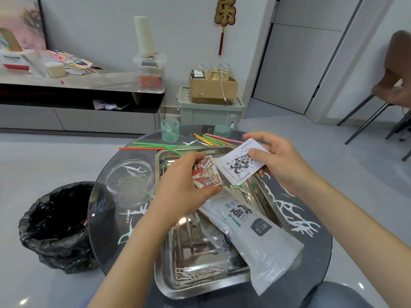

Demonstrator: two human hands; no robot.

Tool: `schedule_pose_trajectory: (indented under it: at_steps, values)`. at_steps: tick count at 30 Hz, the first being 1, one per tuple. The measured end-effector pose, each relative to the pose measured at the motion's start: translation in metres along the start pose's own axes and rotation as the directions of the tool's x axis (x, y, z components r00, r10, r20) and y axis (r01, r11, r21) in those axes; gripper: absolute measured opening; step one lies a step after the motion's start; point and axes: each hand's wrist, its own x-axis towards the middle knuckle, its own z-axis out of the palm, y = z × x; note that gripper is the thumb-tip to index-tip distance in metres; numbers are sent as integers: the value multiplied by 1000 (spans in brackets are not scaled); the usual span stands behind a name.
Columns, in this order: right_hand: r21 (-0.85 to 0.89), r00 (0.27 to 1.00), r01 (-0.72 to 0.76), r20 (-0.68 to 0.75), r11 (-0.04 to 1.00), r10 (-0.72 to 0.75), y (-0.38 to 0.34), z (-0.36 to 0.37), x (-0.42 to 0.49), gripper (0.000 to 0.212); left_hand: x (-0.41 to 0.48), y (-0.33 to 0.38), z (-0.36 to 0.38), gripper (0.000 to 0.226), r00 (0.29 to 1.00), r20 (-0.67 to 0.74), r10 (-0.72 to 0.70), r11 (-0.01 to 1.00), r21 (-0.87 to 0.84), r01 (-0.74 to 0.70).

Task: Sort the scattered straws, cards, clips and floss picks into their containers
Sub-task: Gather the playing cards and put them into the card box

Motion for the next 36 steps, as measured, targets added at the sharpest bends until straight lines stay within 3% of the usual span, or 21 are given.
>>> schedule_pose_trajectory:
  at_steps: [5, 15, 20, 27, 36]
  values:
    - [-47, 997, 0, 83, 999, 4, 4, -1, 2, 28, 0, 0, 1, 70, 1000, 19, -17, 998, -54, 18]
    - [-63, 990, -75, 111, 995, 82, 3, -3, 10, 28, 0, -1, 2, 73, 998, 62, 1, 998, -60, 3]
    - [-148, 999, 46, 7, 988, -46, 2, 2, 9, 28, -3, 3, 1, 64, 994, 105, 12, 993, -120, 1]
    - [-285, 957, 230, -107, 930, -270, 8, 16, -1, 27, -2, 5, -1, 66, 990, 132, -41, 972, -223, 70]
    - [-197, 939, 265, -167, 944, -299, 11, 19, -6, 24, -4, 7, -2, 65, 987, 159, -14, 966, -252, 55]
